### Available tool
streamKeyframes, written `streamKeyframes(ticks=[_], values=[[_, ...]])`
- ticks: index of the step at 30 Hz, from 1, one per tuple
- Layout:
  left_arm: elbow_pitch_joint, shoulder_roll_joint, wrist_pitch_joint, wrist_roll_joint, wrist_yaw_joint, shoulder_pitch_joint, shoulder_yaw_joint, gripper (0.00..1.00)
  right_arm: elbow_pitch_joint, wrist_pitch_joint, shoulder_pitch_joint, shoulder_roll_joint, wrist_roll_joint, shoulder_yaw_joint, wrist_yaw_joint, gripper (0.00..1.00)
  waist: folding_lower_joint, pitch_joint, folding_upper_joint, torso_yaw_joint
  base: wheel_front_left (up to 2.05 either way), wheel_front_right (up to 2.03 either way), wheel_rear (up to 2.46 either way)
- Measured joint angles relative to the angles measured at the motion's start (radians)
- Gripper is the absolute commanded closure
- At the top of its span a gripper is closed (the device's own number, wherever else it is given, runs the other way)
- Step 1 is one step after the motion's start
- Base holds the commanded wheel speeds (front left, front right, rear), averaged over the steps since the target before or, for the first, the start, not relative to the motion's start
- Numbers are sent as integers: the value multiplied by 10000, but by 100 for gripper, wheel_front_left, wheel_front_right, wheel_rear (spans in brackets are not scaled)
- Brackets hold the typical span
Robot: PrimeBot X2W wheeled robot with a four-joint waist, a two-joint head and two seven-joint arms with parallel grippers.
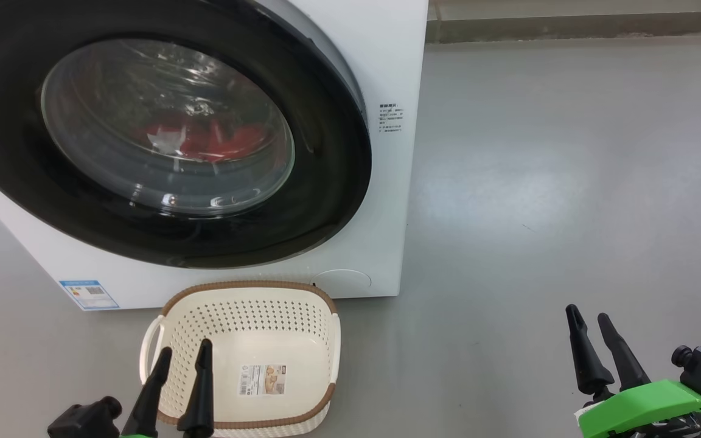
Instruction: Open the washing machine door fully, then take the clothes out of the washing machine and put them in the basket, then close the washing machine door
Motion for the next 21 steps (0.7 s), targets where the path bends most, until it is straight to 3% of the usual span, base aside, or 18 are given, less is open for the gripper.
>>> streamKeyframes(ticks=[21], values=[[-288, 69, -619, 2443, 86, 183, -107, 0, -182, -625, 190, -21, -2105, 4, 0, 0, 0, 3, 0, -16, 0, 0, 0]])
